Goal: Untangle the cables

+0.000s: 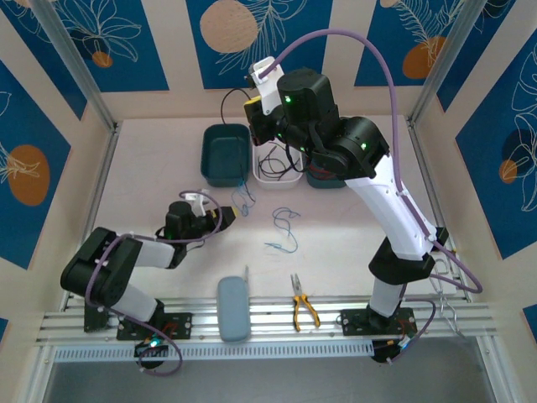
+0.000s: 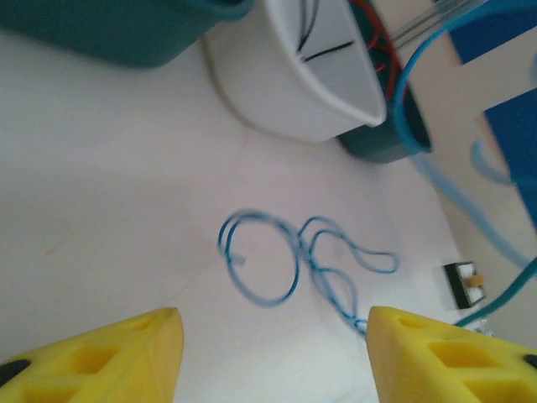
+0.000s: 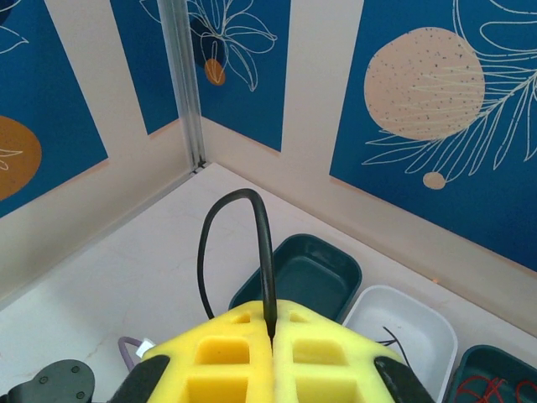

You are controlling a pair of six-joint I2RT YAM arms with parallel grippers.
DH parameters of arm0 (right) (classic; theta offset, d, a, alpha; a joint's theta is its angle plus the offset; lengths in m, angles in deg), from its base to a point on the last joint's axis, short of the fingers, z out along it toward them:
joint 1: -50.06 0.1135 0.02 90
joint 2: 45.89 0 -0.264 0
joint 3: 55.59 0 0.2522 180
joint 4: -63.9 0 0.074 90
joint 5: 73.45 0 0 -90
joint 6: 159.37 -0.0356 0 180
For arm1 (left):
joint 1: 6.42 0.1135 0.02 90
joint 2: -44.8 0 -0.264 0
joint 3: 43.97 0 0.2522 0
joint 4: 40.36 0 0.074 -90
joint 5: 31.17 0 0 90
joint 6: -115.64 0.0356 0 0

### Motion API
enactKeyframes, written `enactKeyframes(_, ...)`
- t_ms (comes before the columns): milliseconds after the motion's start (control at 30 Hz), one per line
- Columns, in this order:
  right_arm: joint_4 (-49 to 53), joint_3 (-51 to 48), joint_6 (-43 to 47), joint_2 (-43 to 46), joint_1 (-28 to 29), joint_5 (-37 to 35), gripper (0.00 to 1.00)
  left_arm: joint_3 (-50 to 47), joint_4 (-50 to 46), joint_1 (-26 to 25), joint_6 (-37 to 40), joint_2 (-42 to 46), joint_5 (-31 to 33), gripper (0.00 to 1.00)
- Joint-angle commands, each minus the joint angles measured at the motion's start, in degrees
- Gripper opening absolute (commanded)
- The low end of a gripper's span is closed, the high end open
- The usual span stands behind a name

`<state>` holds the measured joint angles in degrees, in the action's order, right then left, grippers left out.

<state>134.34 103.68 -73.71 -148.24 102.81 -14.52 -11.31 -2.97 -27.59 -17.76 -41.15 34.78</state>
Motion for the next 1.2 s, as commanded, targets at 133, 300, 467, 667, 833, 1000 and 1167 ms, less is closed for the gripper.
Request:
enactKeyframes(133, -0.9, 0.8, -0.7, 0.0, -0.6, 2.2, 0.00, 1.7, -1.3, -1.8, 10.2, 3.8, -3.8, 0.72)
enactKeyframes(300, -0.8, 0.8, -0.8, 0.2, -0.7, 2.7, 0.00, 5.0, -8.2, -3.7, 15.4, 6.3, -4.4, 0.73)
enactKeyframes(467, -0.8, 0.8, -1.0, 0.3, -0.8, 3.3, 0.00, 6.0, -12.3, -4.8, 19.9, 9.0, -5.4, 0.72)
enactKeyframes(667, -0.8, 0.8, -1.4, 0.3, -0.9, 3.6, 0.00, 7.2, -17.3, -4.9, 23.0, 11.5, -5.7, 0.66)
enactKeyframes(833, -1.0, -0.1, -2.2, 1.3, -0.9, 5.3, 0.00, 8.2, -21.6, -4.9, 24.3, 12.4, -1.9, 0.59)
enactKeyframes(1000, -1.4, -1.2, -2.7, 2.2, -1.0, 5.9, 0.00, 8.6, -21.9, -4.9, 23.3, 12.5, 2.7, 0.47)
enactKeyframes(1167, -1.5, -1.5, -2.2, 2.8, -1.1, 5.0, 0.00, 8.6, -21.2, -4.9, 22.2, 12.4, 6.2, 0.20)
